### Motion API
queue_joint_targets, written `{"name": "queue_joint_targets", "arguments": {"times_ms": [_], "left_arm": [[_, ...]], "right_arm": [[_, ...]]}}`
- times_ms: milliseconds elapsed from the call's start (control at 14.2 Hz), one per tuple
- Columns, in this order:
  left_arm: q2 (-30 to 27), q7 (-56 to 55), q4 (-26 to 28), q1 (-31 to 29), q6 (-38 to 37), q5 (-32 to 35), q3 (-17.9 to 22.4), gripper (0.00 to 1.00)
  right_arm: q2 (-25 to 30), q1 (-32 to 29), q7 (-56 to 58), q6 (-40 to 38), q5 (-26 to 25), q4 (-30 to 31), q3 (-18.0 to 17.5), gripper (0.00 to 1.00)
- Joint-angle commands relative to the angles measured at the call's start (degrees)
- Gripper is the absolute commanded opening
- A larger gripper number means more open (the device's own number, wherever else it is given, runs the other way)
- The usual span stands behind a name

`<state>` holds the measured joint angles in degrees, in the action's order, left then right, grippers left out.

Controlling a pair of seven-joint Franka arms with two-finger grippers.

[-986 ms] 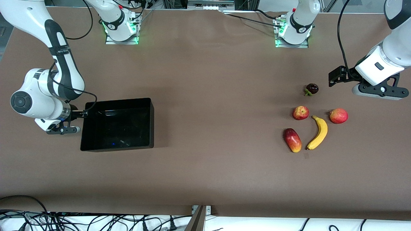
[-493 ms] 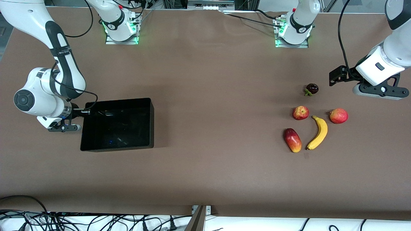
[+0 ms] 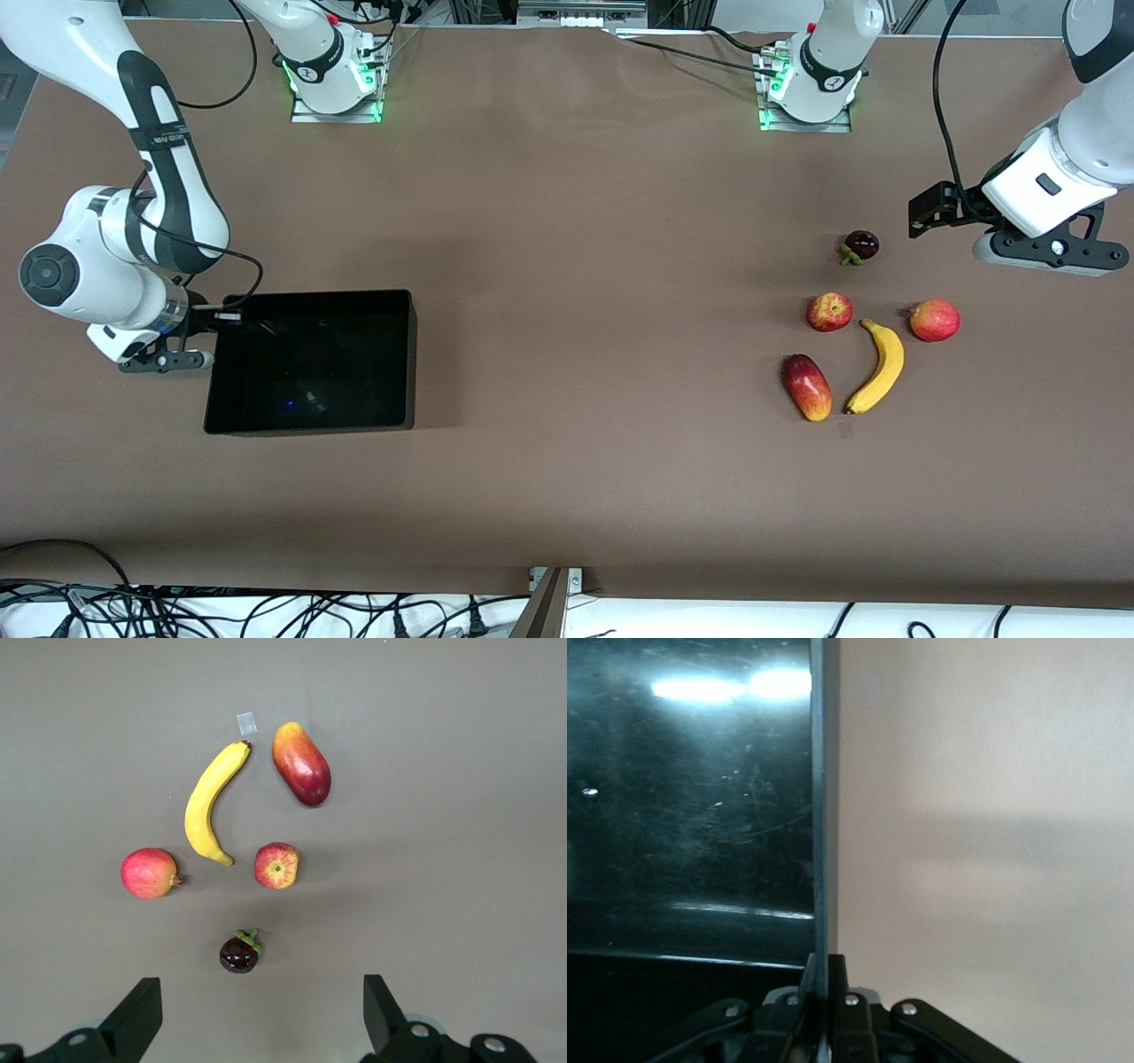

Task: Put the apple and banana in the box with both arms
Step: 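Slide the black box toward the fruit with the right gripper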

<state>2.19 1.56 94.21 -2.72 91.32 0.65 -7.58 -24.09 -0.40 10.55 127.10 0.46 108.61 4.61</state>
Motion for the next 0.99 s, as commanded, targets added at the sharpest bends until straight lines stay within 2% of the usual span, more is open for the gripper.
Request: {"name": "queue_joint_targets", "arguments": {"times_ms": [0, 141, 282, 563, 775, 915], "left_arm": [[0.5, 1.2, -1.3, -0.5, -1.1, 0.2, -0.5, 1.0], [0.5, 1.3, -1.3, -0.5, -1.1, 0.2, -0.5, 1.0], [0.5, 1.3, -1.3, -0.5, -1.1, 0.2, -0.5, 1.0], [0.5, 1.3, -1.3, -0.6, -1.1, 0.2, -0.5, 1.0], [0.8, 1.4, -1.3, -0.6, -1.1, 0.2, -0.6, 1.0], [0.8, 1.4, -1.2, -0.7, -1.1, 0.2, -0.5, 1.0]], "right_arm": [[1.2, 0.3, 0.5, -6.4, 1.0, -7.0, -3.9, 0.0], [0.9, 3.6, -1.7, -8.4, 0.9, -10.9, -5.6, 0.0], [0.7, 8.3, -7.5, -10.5, 0.9, -13.0, -5.6, 0.0], [-0.2, 18.7, -18.5, -11.3, 1.7, -13.6, -5.9, 0.0], [-5.0, 27.7, -30.2, -10.8, 9.1, -18.1, -5.9, 0.0], [-9.5, 32.0, -37.1, -10.6, 10.6, -23.1, -5.9, 0.0]]}}
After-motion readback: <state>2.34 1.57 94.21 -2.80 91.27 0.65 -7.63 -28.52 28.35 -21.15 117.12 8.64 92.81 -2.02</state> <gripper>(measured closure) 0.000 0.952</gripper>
